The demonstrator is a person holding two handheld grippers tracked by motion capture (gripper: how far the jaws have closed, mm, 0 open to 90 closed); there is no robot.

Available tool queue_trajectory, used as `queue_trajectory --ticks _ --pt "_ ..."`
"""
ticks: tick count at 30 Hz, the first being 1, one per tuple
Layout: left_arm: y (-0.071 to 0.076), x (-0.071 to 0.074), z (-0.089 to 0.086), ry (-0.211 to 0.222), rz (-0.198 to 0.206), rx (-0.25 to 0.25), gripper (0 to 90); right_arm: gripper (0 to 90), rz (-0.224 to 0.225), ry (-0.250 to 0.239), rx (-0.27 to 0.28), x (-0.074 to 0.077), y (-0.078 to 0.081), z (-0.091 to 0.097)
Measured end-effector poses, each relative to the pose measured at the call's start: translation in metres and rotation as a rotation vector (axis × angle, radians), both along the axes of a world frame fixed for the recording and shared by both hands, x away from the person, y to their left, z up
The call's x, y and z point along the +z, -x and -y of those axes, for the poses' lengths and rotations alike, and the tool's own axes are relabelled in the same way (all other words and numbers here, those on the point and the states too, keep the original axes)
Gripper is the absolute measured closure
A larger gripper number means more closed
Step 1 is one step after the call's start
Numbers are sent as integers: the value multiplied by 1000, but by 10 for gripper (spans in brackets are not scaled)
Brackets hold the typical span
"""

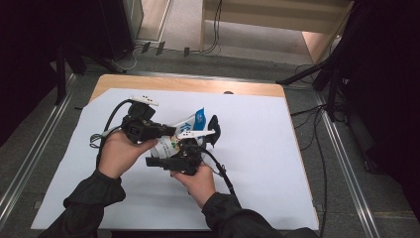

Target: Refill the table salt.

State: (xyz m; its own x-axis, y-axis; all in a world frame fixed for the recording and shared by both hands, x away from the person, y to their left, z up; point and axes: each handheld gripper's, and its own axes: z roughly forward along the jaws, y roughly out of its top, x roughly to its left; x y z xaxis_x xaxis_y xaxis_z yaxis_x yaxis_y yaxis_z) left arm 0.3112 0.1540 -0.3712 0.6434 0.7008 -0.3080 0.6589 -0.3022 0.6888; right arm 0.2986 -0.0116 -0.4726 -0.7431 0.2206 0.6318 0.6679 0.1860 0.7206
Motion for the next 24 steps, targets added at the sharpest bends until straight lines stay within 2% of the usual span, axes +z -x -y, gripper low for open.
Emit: queue_trajectory --ticks 6,24 --pt "-1 -1 -1 15 -8 -3 892 605 5 -2 1 0 -1 -1" --pt "-1 5 -1 12 -16 -7 892 575 28 -20 11 3 0 -4"
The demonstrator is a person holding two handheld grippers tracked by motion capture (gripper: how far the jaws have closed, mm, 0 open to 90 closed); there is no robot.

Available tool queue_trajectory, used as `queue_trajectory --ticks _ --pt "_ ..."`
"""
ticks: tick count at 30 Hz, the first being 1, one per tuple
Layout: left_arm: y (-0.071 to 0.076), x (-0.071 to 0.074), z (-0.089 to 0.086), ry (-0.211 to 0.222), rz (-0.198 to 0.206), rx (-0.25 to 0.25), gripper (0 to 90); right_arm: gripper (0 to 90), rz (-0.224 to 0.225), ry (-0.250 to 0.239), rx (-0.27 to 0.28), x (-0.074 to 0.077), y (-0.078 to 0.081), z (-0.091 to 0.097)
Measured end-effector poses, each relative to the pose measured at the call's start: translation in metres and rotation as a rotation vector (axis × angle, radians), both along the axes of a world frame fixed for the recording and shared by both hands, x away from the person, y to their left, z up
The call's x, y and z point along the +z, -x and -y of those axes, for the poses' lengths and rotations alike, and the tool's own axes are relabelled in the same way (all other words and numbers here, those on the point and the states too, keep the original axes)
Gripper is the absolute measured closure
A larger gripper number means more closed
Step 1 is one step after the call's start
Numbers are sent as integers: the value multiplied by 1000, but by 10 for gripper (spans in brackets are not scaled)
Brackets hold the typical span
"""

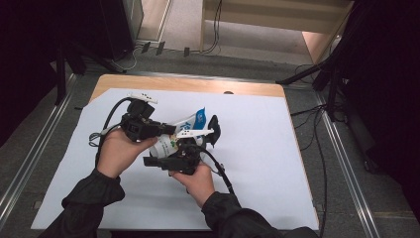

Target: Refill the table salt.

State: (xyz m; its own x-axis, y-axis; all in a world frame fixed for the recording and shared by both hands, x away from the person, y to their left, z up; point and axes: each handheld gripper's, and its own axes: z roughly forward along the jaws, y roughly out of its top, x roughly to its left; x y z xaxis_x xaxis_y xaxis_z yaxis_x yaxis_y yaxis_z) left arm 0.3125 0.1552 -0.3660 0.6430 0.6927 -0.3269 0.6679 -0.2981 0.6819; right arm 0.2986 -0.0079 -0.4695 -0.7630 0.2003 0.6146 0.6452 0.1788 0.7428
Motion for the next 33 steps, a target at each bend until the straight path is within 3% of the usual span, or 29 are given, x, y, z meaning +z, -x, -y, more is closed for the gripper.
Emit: queue_trajectory --ticks 13,33 --pt "0 2 0 3 -6 -2 890 573 -17 -8 0 3 1 1" --pt "4 8 -4 9 2 -5 884 569 2 -9 21 10 3 -2"
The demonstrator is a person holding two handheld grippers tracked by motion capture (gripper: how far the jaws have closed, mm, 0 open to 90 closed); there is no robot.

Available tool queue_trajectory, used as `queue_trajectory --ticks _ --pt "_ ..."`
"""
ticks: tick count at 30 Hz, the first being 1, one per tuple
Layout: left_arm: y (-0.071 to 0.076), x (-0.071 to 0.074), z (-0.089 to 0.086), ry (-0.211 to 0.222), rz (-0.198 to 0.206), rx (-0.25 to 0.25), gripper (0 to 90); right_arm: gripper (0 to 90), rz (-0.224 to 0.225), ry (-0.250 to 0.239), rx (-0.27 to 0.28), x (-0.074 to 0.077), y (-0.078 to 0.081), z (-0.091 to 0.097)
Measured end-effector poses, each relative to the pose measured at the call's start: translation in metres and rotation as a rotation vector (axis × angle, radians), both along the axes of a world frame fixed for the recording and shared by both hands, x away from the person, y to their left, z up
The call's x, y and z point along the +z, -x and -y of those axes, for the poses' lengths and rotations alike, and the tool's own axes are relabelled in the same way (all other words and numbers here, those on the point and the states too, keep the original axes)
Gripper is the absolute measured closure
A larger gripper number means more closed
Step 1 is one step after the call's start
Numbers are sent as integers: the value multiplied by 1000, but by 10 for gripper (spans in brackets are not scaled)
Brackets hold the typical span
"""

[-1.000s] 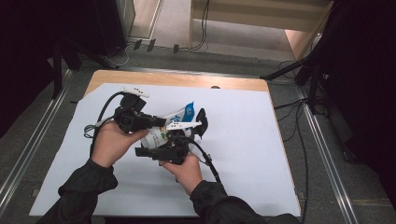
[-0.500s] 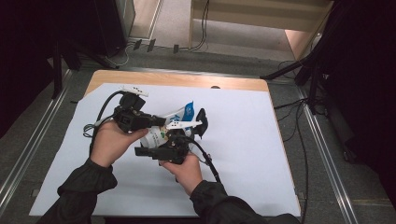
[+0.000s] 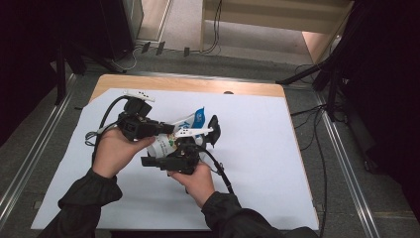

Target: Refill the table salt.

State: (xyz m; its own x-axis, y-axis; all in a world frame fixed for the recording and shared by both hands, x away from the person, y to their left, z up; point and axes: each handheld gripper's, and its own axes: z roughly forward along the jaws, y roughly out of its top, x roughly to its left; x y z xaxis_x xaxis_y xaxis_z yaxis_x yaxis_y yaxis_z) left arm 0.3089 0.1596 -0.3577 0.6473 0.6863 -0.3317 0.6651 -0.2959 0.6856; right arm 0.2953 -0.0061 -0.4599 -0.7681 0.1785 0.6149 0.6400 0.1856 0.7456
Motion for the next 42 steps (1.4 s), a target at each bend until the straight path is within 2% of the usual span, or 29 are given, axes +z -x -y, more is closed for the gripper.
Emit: queue_trajectory --ticks 5,8,10,14,21,23,30,36,39,42 --pt "0 -4 -1 -1 -9 0 883 571 13 12 2 -4 -1 -1" --pt "0 -8 -3 -15 -19 -1 883 575 10 21 7 -8 -1 -2" --pt "0 -12 -5 -8 -29 -3 883 580 2 25 10 -11 0 -2" --pt "0 -17 -7 -17 -35 0 882 580 -6 41 3 -17 -1 -3" --pt "0 -25 -11 -23 -50 -15 866 579 5 79 -2 -27 -1 -6" --pt "0 -27 -11 -21 -53 -19 856 583 21 90 -7 -30 -1 -7" --pt "-4 -35 -13 -10 -78 -38 841 587 35 114 -30 -38 -1 -5" --pt "-7 -38 -12 -8 -82 -62 826 588 62 135 -31 -41 0 -5" --pt "-9 -39 -12 1 -84 -69 825 587 102 163 -29 -43 1 -5" --pt "-11 -40 -12 10 -84 -78 820 587 118 182 -25 -46 1 -4"
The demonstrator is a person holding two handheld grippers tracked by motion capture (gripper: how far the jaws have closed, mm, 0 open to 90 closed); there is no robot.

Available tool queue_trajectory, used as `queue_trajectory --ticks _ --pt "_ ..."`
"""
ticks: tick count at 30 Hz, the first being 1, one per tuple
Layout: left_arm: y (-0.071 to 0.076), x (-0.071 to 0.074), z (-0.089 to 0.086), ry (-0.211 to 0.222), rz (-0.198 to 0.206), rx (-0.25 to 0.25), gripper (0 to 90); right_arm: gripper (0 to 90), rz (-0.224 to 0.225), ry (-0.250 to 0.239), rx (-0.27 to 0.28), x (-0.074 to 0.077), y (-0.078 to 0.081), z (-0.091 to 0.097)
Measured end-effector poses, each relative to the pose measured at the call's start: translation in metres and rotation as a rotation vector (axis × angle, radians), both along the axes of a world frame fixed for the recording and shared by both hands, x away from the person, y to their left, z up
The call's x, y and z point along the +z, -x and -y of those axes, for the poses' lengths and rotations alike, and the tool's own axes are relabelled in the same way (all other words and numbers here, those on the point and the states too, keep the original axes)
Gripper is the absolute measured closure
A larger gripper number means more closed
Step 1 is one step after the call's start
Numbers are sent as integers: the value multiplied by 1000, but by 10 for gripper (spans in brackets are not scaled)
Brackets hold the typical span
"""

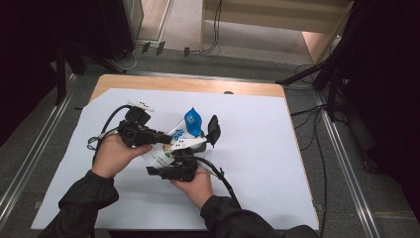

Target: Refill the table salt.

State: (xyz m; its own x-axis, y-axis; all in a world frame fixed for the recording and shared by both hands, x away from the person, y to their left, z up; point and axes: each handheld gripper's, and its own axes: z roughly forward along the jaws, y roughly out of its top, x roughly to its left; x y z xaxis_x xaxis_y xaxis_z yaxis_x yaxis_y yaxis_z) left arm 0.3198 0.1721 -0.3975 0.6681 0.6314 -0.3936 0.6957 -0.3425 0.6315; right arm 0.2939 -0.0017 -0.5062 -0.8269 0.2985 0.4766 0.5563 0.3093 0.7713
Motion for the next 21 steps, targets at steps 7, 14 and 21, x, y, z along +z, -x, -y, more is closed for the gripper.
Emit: queue_trajectory --ticks 7,14,21 --pt "-8 -4 -2 31 -18 -1 810 587 4 20 -10 -7 1 4" --pt "-15 -7 0 43 -20 -9 801 586 3 49 -23 -15 3 6" --pt "-22 -9 0 62 -23 -5 798 588 -11 60 -41 -24 5 11"
